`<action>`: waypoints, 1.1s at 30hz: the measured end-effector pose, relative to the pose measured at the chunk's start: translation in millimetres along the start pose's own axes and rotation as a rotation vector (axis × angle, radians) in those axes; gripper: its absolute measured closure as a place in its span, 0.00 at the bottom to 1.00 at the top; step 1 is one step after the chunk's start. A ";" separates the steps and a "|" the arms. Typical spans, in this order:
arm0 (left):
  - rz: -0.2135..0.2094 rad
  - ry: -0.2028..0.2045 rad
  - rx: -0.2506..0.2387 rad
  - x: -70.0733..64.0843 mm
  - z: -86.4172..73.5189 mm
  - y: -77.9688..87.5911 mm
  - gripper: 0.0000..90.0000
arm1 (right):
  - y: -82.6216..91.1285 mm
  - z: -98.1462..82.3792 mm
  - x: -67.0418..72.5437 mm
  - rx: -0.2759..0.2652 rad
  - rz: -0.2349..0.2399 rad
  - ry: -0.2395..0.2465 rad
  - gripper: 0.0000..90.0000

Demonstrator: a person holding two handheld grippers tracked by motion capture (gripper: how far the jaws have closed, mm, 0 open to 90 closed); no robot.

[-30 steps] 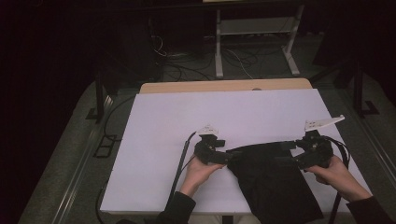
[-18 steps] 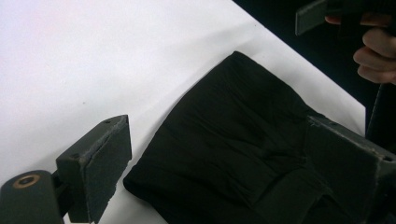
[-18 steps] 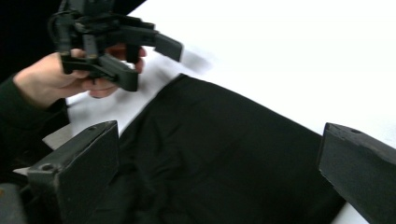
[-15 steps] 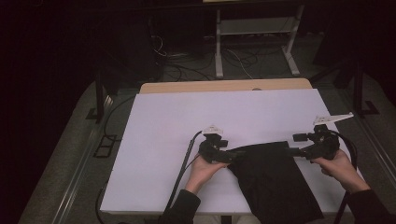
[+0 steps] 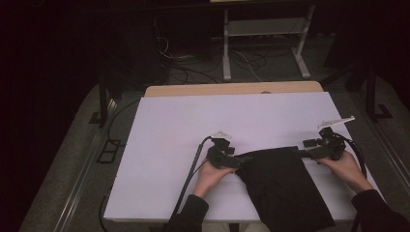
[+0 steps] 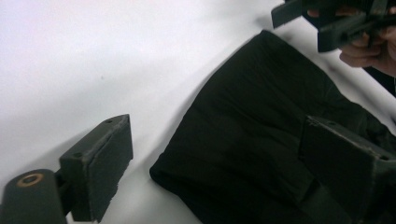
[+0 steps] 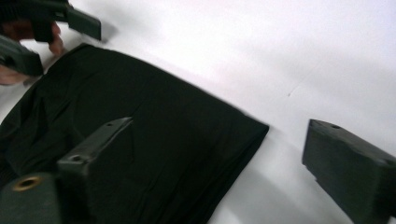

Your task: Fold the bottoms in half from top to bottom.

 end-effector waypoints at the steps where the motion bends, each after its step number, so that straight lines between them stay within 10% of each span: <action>1: -0.001 0.001 0.006 0.7 -0.5 -0.9 0.14 | -0.2 0.7 -1.0 -0.006 0.001 0.005 0.16; 11: -0.078 0.012 0.029 -0.7 -2.7 -4.2 0.47 | -6.1 3.1 -7.4 -0.011 0.024 0.058 0.40; 18: -0.009 -0.067 0.028 -6.7 -3.5 -9.9 0.92 | -16.6 6.1 -6.5 0.036 0.013 0.075 0.77; 21: 0.037 -0.108 0.009 -11.6 -0.9 -8.0 0.94 | -19.3 5.9 -4.9 0.056 0.019 0.074 0.92; 33: 0.118 -0.179 -0.075 -22.7 18.8 35.7 0.95 | -12.0 25.5 8.7 -0.019 0.004 0.010 0.94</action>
Point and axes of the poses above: each handheld gripper's, and its own axes: y roughly backward along the jaws, z roughly out of its top, x roughly to its left, the point moved 7 cm from there along -y, roughly forward along the jaws, and after that the axes turned 15 degrees about x, right-handed, at the moved point
